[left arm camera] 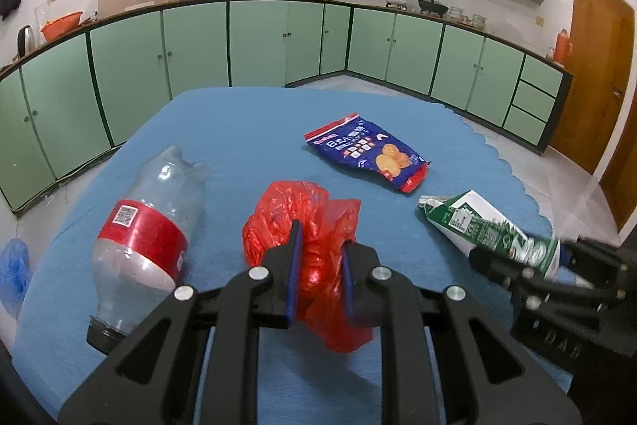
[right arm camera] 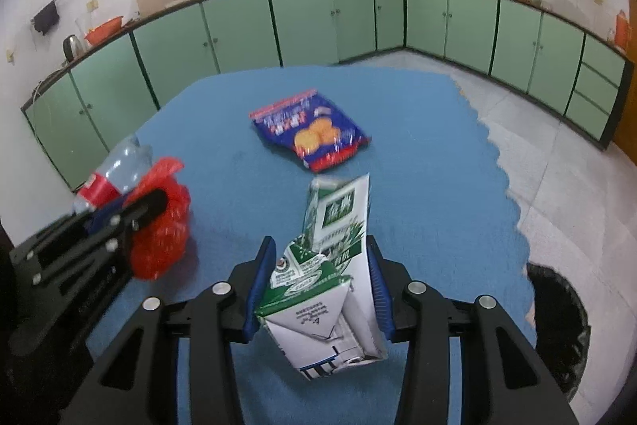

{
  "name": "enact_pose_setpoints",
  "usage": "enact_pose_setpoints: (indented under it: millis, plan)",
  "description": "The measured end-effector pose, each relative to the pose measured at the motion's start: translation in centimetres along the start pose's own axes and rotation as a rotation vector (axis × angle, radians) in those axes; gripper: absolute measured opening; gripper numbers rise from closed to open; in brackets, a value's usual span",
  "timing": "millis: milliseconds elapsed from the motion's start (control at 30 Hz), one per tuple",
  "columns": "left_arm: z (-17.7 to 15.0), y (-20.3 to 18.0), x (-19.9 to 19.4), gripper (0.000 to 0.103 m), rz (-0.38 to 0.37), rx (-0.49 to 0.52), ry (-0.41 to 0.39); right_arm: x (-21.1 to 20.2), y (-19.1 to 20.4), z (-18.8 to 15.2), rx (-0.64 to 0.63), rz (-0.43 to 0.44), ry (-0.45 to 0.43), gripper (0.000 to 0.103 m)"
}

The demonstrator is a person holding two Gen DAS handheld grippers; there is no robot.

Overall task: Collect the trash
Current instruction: 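Grasp the red plastic bag with the left tool while the right grasps the green milk carton, then carry the red bag and milk carton over the black bin with both tools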

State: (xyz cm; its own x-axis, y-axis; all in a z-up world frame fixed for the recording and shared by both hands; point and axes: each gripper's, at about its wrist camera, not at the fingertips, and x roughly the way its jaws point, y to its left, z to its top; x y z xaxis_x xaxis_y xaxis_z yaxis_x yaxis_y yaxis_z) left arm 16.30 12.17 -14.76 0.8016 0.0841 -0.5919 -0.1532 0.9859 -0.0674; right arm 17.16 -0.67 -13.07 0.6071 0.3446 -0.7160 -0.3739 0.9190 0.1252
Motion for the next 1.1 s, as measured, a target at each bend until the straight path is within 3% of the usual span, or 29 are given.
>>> enact_pose_setpoints:
  millis: [67,133,300,567,633,700,733,767,833,1000,1033,1067,1100]
  plan:
    - [-0.1,-0.1,0.1,0.016,0.0,0.005,0.002,0.0,-0.1,-0.2,0.004,0.004,0.002,0.047]
    - [-0.2,-0.1,0.2,0.016,0.002,0.006,0.005,-0.2,-0.1,0.0,0.008,-0.003,-0.011,0.064]
    - [0.0,0.0,0.5,0.016,0.009,0.001,0.01,-0.2,-0.1,1.4,0.001,-0.01,-0.036,0.065]
    - [0.2,0.1,1.7,0.018,0.025,0.008,0.049,3.0,-0.5,1.8,0.017,-0.051,0.08,0.065]
    - [0.2,0.1,1.8,0.022,0.038,0.004,0.046,3.4,-0.6,1.5,0.019,-0.042,0.095,0.059]
    - [0.4,0.2,2.0,0.036,0.047,-0.001,0.046,3.9,-0.6,1.3,0.017,-0.029,0.117,0.049]
    - [0.5,0.3,2.1,0.048,0.052,-0.004,0.045,4.1,-0.6,1.2,0.014,-0.026,0.127,0.041]
    - [0.6,0.3,2.3,0.052,0.059,-0.004,0.047,4.1,-0.6,1.1,0.007,-0.031,0.124,0.04]
    - [0.7,0.4,2.7,0.053,0.06,-0.005,0.062,3.9,-0.5,1.0,0.008,-0.026,0.121,0.033]
    - [0.7,0.2,3.6,0.055,0.081,0.008,0.102,3.5,-1.0,1.0,0.028,-0.011,0.111,0.032]
    - [0.6,0.2,3.7,0.05,0.082,0.011,0.107,3.3,-1.0,1.0,0.029,-0.01,0.105,0.032]
    - [0.6,0.1,3.7,0.036,0.083,0.013,0.11,3.0,-1.0,1.0,0.027,-0.01,0.098,0.032]
    - [0.6,0.2,3.8,0.031,0.081,0.007,0.112,2.8,-0.9,1.1,0.024,-0.011,0.091,0.032]
